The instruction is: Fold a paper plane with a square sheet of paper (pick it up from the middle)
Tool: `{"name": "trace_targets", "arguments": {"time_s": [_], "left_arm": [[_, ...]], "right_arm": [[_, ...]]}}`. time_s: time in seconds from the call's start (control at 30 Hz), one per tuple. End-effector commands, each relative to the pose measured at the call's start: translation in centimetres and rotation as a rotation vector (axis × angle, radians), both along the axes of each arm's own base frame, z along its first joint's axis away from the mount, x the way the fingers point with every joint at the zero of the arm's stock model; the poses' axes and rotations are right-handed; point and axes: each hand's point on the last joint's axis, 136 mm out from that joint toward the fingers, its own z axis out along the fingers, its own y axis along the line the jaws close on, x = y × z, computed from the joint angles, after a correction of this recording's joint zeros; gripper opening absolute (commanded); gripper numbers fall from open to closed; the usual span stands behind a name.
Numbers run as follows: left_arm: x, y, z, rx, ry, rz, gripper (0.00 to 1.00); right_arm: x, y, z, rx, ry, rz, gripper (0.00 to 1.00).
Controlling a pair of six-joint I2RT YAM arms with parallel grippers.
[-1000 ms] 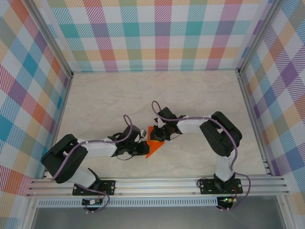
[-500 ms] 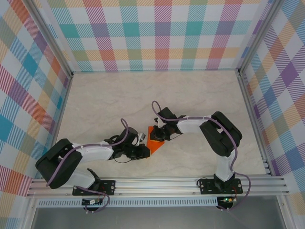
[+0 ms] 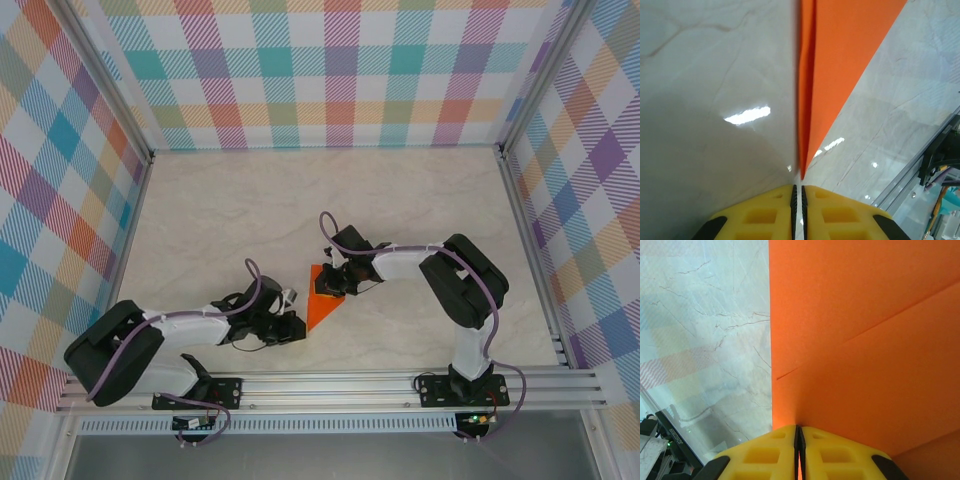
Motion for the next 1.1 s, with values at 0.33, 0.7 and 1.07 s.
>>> {"name": "trace_targets", "arguments": {"time_s": [0.33, 0.7, 1.07], "left_arm": [[5.5, 3.0, 4.7, 0.182, -0.189, 0.160, 0.20], [7.6, 1.6, 4.3, 0.242, -0.187, 0.113, 0.42], [9.4, 0.1, 2.5, 0.282, -0.174, 0.076, 0.41]], "right_arm": [[0.8, -1.7, 4.5, -0.073, -0.111, -0.015, 0.23], [0.0, -7.1, 5.0, -0.167, -0.115, -0.158, 0.41], [-0.8, -6.6, 2.4, -0.137, -0.027, -0.191, 0.46]]}}
